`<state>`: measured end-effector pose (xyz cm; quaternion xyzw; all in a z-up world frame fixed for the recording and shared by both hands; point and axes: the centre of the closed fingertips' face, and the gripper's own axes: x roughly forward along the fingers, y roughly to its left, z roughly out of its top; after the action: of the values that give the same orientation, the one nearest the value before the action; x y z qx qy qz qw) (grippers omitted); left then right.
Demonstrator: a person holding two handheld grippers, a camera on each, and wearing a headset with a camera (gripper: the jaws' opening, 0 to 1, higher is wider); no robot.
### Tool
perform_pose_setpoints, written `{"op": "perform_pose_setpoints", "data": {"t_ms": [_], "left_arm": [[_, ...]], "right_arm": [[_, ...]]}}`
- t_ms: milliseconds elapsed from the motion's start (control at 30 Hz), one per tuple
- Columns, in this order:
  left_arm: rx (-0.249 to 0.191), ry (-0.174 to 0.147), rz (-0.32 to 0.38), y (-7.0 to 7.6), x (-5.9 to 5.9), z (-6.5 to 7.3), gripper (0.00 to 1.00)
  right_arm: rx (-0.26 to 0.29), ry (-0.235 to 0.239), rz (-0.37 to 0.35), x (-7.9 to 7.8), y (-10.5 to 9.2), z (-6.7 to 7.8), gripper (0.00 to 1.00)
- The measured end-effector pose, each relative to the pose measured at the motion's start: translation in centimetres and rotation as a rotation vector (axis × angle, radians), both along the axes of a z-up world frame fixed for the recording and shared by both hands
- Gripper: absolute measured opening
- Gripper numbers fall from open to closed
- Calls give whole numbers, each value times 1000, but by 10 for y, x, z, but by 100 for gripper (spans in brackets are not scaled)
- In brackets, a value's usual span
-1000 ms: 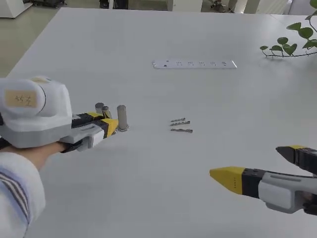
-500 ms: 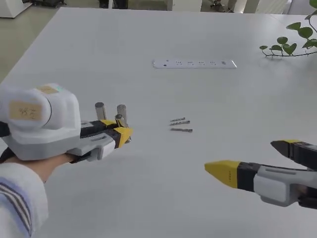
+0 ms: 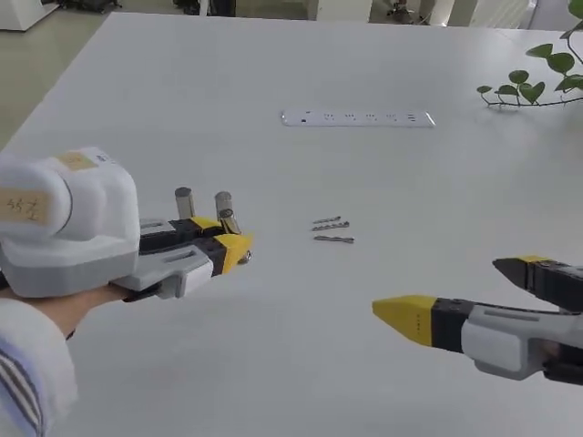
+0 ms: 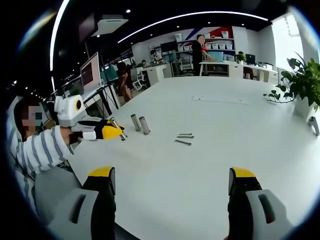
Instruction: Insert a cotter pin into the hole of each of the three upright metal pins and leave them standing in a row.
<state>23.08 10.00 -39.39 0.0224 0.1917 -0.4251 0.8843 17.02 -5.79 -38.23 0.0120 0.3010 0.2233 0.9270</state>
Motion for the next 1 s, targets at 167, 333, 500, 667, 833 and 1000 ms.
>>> {"op": "perform_pose_setpoints", "data": {"t_ms": [167,333,500,667,833,1000], "left_arm": [[-1,-4,-38,-4,-7,1,5],[15,-22,-98,-11,-17,2,5],[43,-21,-131,-16,-24,-4,5],[61,-51,-144,-19,-26,-6,5],[68,-54,-156,-23,-30,-9,5],[74,-52,-157,-26,-34,-14,5]], "right_arm": [[1,-10,-5,2,0,3,92],[-5,-10,-2,2,2,2,92],[-12,-3,1,1,1,0,92],[-15,-1,1,1,1,1,92],[-18,-4,1,2,1,2,92],[-18,-3,6,2,2,2,92]]}}
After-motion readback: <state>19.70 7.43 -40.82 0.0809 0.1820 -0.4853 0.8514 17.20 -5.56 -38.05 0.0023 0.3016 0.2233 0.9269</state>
